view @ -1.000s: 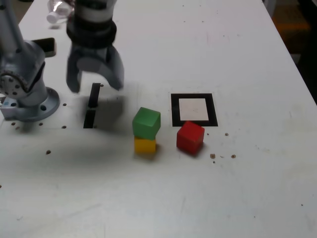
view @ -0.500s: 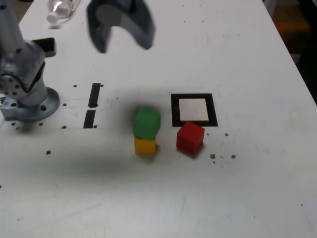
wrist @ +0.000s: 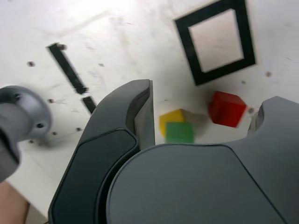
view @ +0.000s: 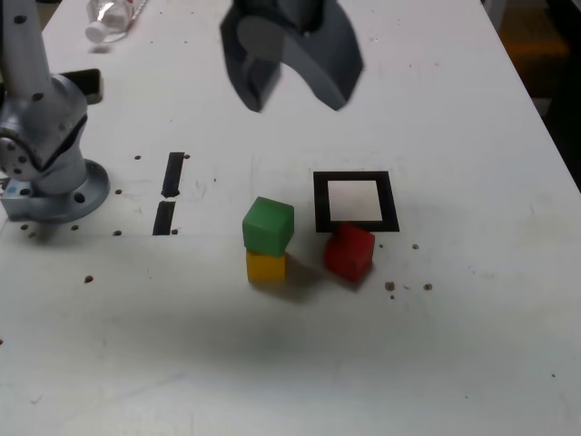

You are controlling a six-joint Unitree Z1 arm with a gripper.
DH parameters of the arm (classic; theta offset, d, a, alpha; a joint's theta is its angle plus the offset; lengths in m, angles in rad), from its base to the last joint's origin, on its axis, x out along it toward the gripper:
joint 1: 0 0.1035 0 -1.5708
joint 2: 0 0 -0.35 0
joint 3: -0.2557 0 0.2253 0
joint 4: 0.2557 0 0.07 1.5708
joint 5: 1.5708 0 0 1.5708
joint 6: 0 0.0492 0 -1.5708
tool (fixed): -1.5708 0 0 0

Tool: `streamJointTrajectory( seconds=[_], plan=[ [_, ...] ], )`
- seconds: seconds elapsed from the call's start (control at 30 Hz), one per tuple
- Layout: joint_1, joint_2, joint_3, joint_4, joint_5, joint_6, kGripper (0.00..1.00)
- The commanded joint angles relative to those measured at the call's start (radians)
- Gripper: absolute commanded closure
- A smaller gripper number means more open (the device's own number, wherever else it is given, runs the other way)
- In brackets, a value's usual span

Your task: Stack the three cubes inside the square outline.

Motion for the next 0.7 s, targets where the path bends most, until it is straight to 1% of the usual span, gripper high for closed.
streamJointTrajectory(
  seconds=[0.0,0.3,0.67],
  plan=[
    [-0.022,0.024,-0.016,-0.004,-0.005,-0.004,0.17],
    [-0.118,0.1,-0.089,-0.005,-0.026,-0.049,0.17],
    [-0.186,0.171,-0.127,-0.008,-0.039,-0.094,0.17]
  ],
)
